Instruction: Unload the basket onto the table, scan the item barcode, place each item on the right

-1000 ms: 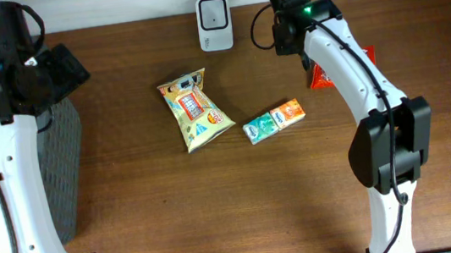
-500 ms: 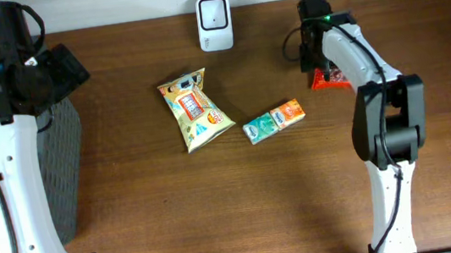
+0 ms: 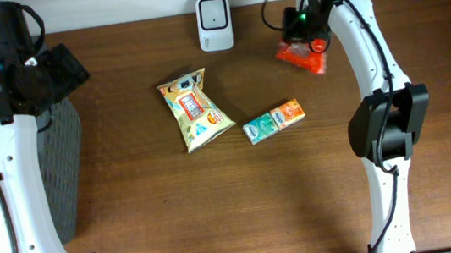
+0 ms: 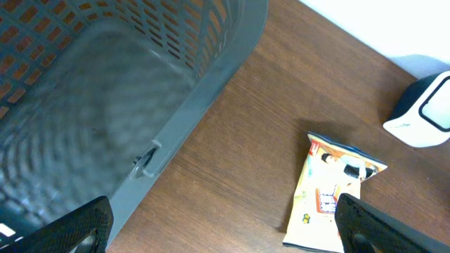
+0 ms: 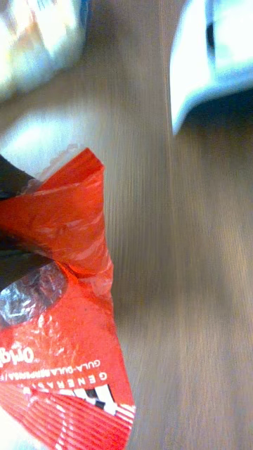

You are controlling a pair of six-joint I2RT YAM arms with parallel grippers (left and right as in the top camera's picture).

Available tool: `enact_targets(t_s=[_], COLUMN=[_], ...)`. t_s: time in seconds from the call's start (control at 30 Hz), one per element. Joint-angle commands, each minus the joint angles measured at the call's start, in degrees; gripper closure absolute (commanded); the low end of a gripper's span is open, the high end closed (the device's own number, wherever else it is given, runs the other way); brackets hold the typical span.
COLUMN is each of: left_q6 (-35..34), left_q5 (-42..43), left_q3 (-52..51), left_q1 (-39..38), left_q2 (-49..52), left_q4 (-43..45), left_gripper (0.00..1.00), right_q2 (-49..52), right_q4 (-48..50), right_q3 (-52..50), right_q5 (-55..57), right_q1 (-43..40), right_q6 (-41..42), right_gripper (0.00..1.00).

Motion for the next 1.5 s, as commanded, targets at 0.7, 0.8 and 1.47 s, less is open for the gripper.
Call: enact_targets(t_s=[0.7,0.8,1.47], left_q6=[-0.52,-0.52,-0.52], left_q5=[-0.24,-0.24,-0.24], left_q3=[0.15,0.15,0.15], left_q1=[0.02,0.02,0.02], left_q2=[-0.28,-0.28,-0.28], left_q4=[-0.09,-0.09,-0.09], left_gripper=[0.01,0.01,0.01], right_q2=[-0.57,-0.59,-14.29], right_q4=[9.53,-1.75,3.08], right_q3=[-23.26,-14.36,-12.57], right_q5=[-23.26,-21.55,10.47], right_q1=[-13.84,-15.63,-0.96], right_q6=[-1.44,-7.48,-12.31], right_gripper=[0.60,0.52,0.96])
